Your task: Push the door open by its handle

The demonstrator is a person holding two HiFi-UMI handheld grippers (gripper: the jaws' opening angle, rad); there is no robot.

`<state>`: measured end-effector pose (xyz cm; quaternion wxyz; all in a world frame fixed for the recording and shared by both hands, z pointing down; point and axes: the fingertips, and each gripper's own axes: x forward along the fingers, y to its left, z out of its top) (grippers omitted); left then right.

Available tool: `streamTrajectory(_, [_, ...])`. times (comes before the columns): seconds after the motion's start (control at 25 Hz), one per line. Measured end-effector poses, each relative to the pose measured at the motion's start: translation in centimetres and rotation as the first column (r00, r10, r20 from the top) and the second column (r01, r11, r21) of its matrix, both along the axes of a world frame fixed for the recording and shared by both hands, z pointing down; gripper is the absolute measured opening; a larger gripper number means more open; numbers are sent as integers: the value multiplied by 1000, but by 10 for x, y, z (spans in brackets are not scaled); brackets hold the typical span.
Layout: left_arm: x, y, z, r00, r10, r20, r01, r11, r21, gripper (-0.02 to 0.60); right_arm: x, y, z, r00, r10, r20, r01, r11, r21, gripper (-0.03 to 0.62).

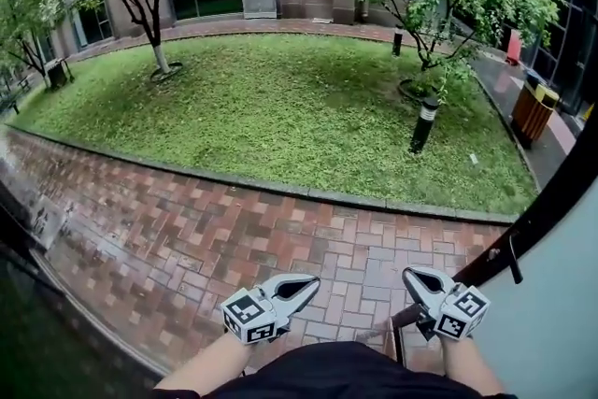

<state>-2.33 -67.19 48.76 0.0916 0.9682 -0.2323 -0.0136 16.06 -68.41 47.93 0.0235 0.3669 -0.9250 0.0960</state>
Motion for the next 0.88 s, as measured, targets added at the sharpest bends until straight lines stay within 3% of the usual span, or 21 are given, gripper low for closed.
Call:
streamTrajectory(0.08, [16,17,-2,1000,-19,-8,19,1000,11,0,2,12,5,999,-45,-1,45,999,7,0])
streamTrajectory(0.2, [8,62,-3,971,-236,-29,235,972,-21,0,-30,17,36,963,-266,38,268,961,-60,0])
streamTrajectory(0.24, [13,77,-4,963,-266,-43,265,964,-32,0,-31,21,47,956,-289,51,292,953,-82,0])
streamTrajectory(0.32, [33,106,-8,964,-258,-60,256,966,-40,0,-20,31,61,958,-281,50,284,953,-100,0])
streamTrajectory(0.4, [48,137,-6,965,-262,-19,261,965,-42,0,-15,42,69,956,-293,28,295,949,-111,0])
streamTrajectory(0.48, [48,174,-6,951,-305,38,307,951,-36,0,-21,63,74,940,-339,32,340,932,-123,0])
streamTrajectory(0.6, [37,216,-18,925,-375,61,376,926,-8,0,-36,91,72,920,-389,46,392,913,-113,0])
streamTrajectory(0.72, [36,250,-35,912,-406,57,406,914,16,0,-45,118,51,908,-418,42,420,904,-79,0])
streamTrajectory(0.88, [30,305,-49,917,-395,46,392,918,63,0,-56,169,20,904,-428,17,428,904,6,0])
